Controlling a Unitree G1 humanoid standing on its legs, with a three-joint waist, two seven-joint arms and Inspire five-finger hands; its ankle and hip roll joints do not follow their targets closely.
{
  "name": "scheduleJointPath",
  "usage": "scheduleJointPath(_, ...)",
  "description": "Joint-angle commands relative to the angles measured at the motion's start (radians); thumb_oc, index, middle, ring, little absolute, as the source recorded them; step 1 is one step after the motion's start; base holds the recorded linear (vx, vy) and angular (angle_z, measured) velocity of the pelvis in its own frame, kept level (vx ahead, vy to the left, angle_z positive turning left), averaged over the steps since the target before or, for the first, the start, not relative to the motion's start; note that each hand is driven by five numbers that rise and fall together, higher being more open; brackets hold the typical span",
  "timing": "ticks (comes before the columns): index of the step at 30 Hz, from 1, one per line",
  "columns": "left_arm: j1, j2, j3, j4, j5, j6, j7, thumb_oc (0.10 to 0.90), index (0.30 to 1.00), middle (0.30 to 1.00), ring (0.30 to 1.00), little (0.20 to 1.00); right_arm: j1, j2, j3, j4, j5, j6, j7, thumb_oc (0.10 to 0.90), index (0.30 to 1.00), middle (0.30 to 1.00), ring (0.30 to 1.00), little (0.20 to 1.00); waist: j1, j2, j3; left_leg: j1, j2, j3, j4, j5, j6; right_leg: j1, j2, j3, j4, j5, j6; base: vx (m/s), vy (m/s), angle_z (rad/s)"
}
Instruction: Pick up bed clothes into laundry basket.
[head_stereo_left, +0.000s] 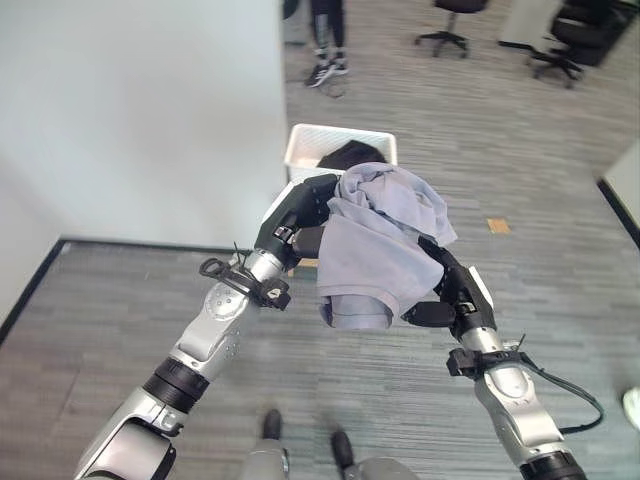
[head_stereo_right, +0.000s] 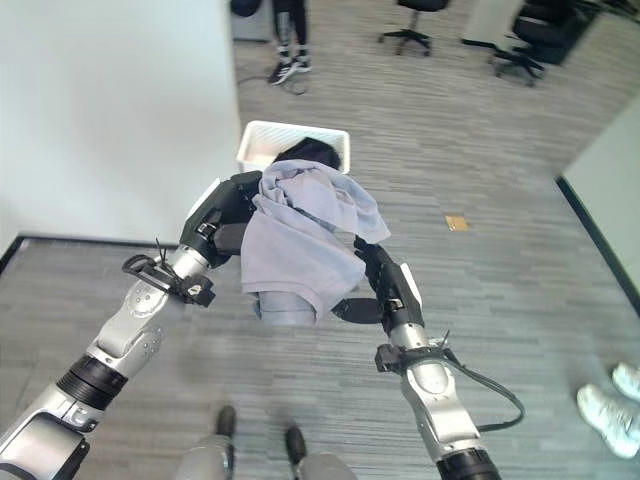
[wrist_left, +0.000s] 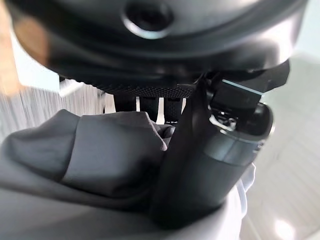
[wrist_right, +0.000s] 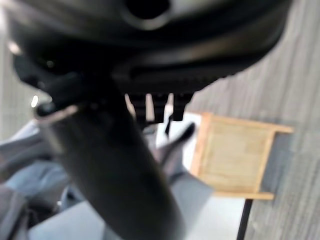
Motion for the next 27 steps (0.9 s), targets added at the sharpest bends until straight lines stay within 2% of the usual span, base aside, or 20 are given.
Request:
scheduleJointPath(1,-0.049,0.010,0.103,-0.128,-0.005,-0.129,0.002,0.400,0.300,0.300,0.300,0.300,-0.094,0.020,-0.044,-0.033,-0.003,-0.091,0.024,0.800,0.900,0.900,0.900,0.900,0.065,-0.004,-0.044,0.148,0.023,0.016,-0.094,-0.050,-0.026,-0.039,-0.056,0.021,0.050,-0.020,0.106,0.12,0.170,0.15)
scheduleJointPath(6,-0.018,-0.007,0.108,-0.111,-0.025,-0.112,-0.012,0.400,0.300,0.300,0.300,0.300,-0.097,0.034,-0.045,-0.057,-0.011,-0.081,0.035,0.800,0.900,0.900,0.900,0.900,0.061,-0.001,-0.042,0.121,-0.012,0.035,-0.056,-0.075,-0.013,-0.056,-0.093,0.013,0.063,-0.026,0.119,0.05,0.122,0.26)
scheduleJointPath(12,-0.020,-0.011,0.101,-0.104,-0.022,-0.104,-0.003,0.400,0.300,0.300,0.300,0.300,-0.157,0.045,-0.018,-0.064,-0.015,-0.080,0.022,0.800,0.900,0.900,0.900,0.900,0.070,0.009,-0.029,0.125,-0.022,0.060,-0.037,-0.108,0.009,-0.101,-0.093,0.008,0.152,-0.043,0.136,0.06,0.094,0.11)
scheduleJointPath(13,-0.025,-0.012,0.104,-0.106,-0.020,-0.103,0.004,0.400,0.300,0.300,0.300,0.300,-0.185,0.047,0.003,-0.066,-0.023,-0.078,0.023,0.800,0.900,0.900,0.900,0.900,0.074,0.015,-0.006,0.143,-0.012,0.083,-0.030,-0.124,0.020,-0.170,-0.083,-0.016,0.273,-0.036,0.158,0.05,0.085,-0.06)
scheduleJointPath(15,-0.022,-0.012,0.112,-0.106,-0.020,-0.102,0.013,0.400,0.300,0.300,0.300,0.300,-0.201,0.050,0.017,-0.072,-0.037,-0.073,0.023,0.800,0.900,0.900,0.900,0.900,0.078,0.026,0.014,0.178,0.002,0.110,-0.037,-0.137,0.031,-0.229,-0.095,-0.081,0.408,-0.008,0.176,0.10,0.096,-0.46)
scheduleJointPath(17,-0.016,-0.005,0.117,-0.114,-0.018,-0.101,0.013,0.400,0.300,0.300,0.300,0.300,-0.205,0.046,0.029,-0.069,-0.053,-0.067,0.025,0.800,0.900,0.900,0.900,0.900,0.067,0.034,0.029,0.225,0.011,0.125,-0.058,-0.147,0.034,-0.269,-0.124,-0.119,0.457,0.035,0.182,0.14,0.028,-0.70)
scheduleJointPath(18,-0.014,0.000,0.122,-0.117,-0.022,-0.101,0.011,0.400,0.300,0.300,0.300,0.300,-0.210,0.046,0.031,-0.064,-0.058,-0.063,0.025,0.800,0.900,0.900,0.900,0.900,0.064,0.034,0.029,0.241,0.017,0.137,-0.066,-0.155,0.030,-0.281,-0.152,-0.130,0.420,0.043,0.182,0.29,-0.131,-0.41)
scheduleJointPath(19,-0.012,0.012,0.134,-0.135,-0.028,-0.103,0.005,0.400,0.300,0.300,0.300,0.300,-0.211,0.043,0.025,-0.060,-0.063,-0.063,0.026,0.800,0.900,0.900,0.900,0.900,0.054,0.040,0.025,0.259,0.037,0.147,-0.073,-0.176,0.013,-0.287,-0.188,-0.113,0.325,0.041,0.179,0.25,-0.132,-0.41)
scheduleJointPath(20,-0.012,0.012,0.134,-0.135,-0.028,-0.103,0.005,0.400,0.300,0.300,0.300,0.300,-0.210,0.043,0.025,-0.061,-0.063,-0.063,0.026,0.800,0.900,0.900,0.900,0.900,0.054,0.041,0.026,0.260,0.038,0.146,-0.072,-0.178,0.012,-0.285,-0.188,-0.114,0.323,0.041,0.179,0.33,-0.221,-0.47)
scheduleJointPath(21,-0.018,0.010,0.134,-0.135,-0.038,-0.104,0.003,0.400,0.300,0.300,0.300,0.300,-0.209,0.041,0.013,-0.054,-0.063,-0.066,0.019,0.800,0.900,0.900,0.900,0.900,0.043,0.037,0.023,0.268,0.051,0.140,-0.067,-0.195,-0.007,-0.299,-0.214,-0.084,0.251,0.049,0.179,0.39,-0.285,-0.28)
scheduleJointPath(22,-0.018,0.008,0.131,-0.133,-0.039,-0.107,-0.001,0.400,0.300,0.300,0.300,0.300,-0.204,0.036,0.002,-0.057,-0.072,-0.064,0.015,0.800,0.900,0.900,0.900,0.900,0.037,0.031,0.018,0.298,0.081,0.147,-0.057,-0.221,-0.035,-0.295,-0.261,-0.113,0.161,0.090,0.191,0.39,-0.284,-0.08)
scheduleJointPath(23,-0.017,0.008,0.131,-0.133,-0.039,-0.107,-0.001,0.400,0.300,0.300,0.300,0.300,-0.203,0.036,0.002,-0.058,-0.072,-0.064,0.014,0.800,0.900,0.900,0.900,0.900,0.035,0.034,0.019,0.300,0.083,0.145,-0.056,-0.223,-0.035,-0.287,-0.259,-0.117,0.155,0.093,0.191,0.40,-0.300,-0.04)
scheduleJointPath(24,-0.016,0.005,0.131,-0.132,-0.033,-0.107,0.002,0.400,0.300,0.300,0.300,0.300,-0.198,0.036,-0.003,-0.060,-0.074,-0.064,0.011,0.800,0.900,0.900,0.900,0.900,0.033,0.027,0.010,0.318,0.100,0.152,-0.053,-0.232,-0.050,-0.285,-0.285,-0.152,0.132,0.114,0.202,0.37,-0.321,0.00)
scheduleJointPath(25,-0.010,0.007,0.130,-0.137,-0.017,-0.105,0.004,0.400,0.300,0.300,0.300,0.300,-0.197,0.029,-0.004,-0.057,-0.075,-0.061,0.009,0.800,0.900,0.900,0.900,0.900,0.026,0.022,-0.005,0.346,0.131,0.161,-0.045,-0.238,-0.066,-0.278,-0.287,-0.201,0.146,0.131,0.217,0.48,-0.455,-0.05)
scheduleJointPath(26,-0.009,0.010,0.136,-0.141,-0.012,-0.103,0.004,0.400,0.300,0.300,0.300,0.300,-0.210,0.025,0.000,-0.053,-0.069,-0.060,0.009,0.800,0.900,0.900,0.900,0.900,0.023,0.023,-0.015,0.352,0.159,0.164,-0.020,-0.226,-0.080,-0.298,-0.270,-0.210,0.197,0.133,0.217,0.44,-0.466,-0.04)
scheduleJointPath(27,-0.004,0.014,0.147,-0.145,-0.017,-0.103,0.001,0.400,0.300,0.300,0.300,0.300,-0.223,0.027,0.005,-0.051,-0.061,-0.057,0.017,0.800,0.900,0.900,0.900,0.900,0.031,0.020,-0.026,0.363,0.179,0.177,0.009,-0.206,-0.091,-0.289,-0.267,-0.253,0.209,0.112,0.211,0.27,-0.372,0.08)
